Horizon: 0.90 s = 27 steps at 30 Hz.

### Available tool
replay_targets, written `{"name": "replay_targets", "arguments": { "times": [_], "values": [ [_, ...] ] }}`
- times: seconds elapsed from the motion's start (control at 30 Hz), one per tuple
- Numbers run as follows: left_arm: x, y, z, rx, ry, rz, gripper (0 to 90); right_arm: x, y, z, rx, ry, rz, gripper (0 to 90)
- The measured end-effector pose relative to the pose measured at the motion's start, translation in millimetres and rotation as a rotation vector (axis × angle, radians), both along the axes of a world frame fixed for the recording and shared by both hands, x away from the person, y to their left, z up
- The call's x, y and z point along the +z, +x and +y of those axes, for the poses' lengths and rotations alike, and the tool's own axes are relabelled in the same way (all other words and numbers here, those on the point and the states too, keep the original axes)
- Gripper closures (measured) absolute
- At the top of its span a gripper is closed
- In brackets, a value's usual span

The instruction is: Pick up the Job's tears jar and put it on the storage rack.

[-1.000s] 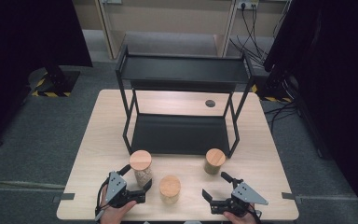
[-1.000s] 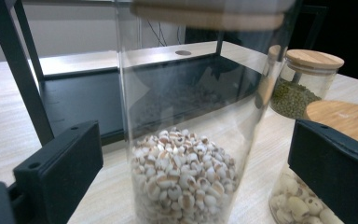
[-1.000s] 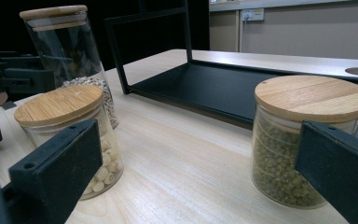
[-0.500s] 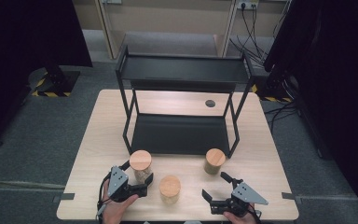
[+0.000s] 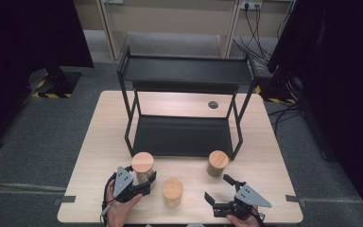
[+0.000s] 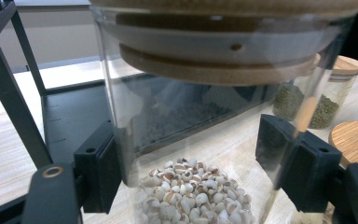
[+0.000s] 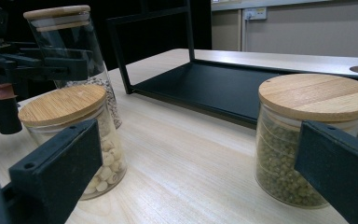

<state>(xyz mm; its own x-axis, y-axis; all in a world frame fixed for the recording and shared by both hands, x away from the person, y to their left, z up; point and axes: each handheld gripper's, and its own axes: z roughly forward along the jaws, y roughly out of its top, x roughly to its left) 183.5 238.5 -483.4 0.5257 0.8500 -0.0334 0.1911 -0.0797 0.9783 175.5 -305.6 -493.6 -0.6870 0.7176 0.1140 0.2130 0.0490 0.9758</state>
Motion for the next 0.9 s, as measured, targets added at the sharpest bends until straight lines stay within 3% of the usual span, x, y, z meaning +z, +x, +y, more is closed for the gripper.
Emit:
{"name": "replay_targets", "arguments": {
  "times": [0.27,0.9],
  "values": [
    [5.3,3.5,-1.5,-0.001,-0.013,0.024,25.1,0.0,-0.2,-0.2,0.002,0.001,-0.001,1.3],
    [24.2,28.8,-11.2,-0.007,-0.003,0.018,25.2,0.0,0.1,-0.9,0.005,0.003,0.000,1.4]
  ]
}}
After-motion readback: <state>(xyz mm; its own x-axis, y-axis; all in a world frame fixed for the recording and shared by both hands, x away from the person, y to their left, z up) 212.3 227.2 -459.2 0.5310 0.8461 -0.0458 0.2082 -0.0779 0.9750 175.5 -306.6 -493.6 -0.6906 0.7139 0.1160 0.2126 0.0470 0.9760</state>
